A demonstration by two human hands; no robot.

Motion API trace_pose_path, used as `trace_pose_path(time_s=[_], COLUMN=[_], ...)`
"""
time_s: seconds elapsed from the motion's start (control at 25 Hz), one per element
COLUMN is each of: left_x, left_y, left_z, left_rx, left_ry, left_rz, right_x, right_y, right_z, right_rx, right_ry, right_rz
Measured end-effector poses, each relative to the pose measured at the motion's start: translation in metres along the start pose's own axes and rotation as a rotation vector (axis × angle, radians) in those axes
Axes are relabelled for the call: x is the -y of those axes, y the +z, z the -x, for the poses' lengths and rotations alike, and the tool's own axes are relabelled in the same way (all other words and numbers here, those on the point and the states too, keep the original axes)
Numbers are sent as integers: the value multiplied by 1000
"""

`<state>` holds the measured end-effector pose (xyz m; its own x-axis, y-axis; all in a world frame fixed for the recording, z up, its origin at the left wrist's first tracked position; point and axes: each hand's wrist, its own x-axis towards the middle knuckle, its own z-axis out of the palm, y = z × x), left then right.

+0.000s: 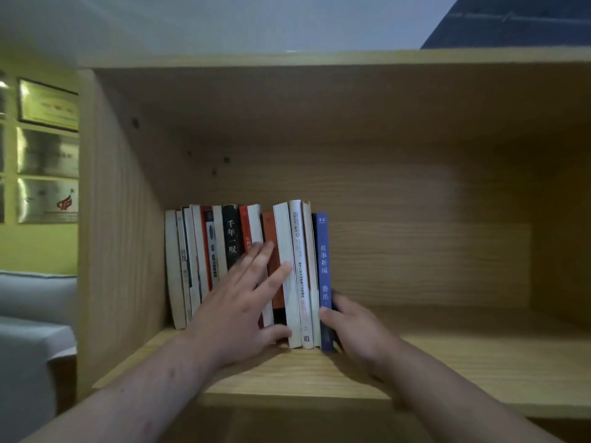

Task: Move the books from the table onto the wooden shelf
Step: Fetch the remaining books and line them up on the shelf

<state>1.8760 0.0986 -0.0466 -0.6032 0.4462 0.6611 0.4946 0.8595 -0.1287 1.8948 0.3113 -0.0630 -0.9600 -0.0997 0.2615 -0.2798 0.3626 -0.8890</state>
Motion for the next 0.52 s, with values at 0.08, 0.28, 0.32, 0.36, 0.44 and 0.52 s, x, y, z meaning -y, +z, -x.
trace_pose_path(time_s=[0.08, 0.28, 0.32, 0.36, 0.44, 0.52], left_x=[-2, 0, -1, 0, 4, 10], left_y=[1, 7, 6, 7, 9, 11], left_z=[0, 0, -1, -3, -6, -10], left_rx=[-73, -20, 6, 23, 35, 33], left_ry=[-43, -178, -195, -203, -203, -200], left_rz=[59, 113, 125, 146, 181, 182], right_x=[1, 5, 5, 6, 7, 10], right_y=[1, 5, 6, 7, 11, 14], right_z=[4, 5, 6, 4, -3, -10], right_rx=[-11, -48, -54, -55, -60, -45], right_ry=[-28, -100, -110, -113, -121, -107], right_rz=[58, 282, 348, 414, 509, 529])
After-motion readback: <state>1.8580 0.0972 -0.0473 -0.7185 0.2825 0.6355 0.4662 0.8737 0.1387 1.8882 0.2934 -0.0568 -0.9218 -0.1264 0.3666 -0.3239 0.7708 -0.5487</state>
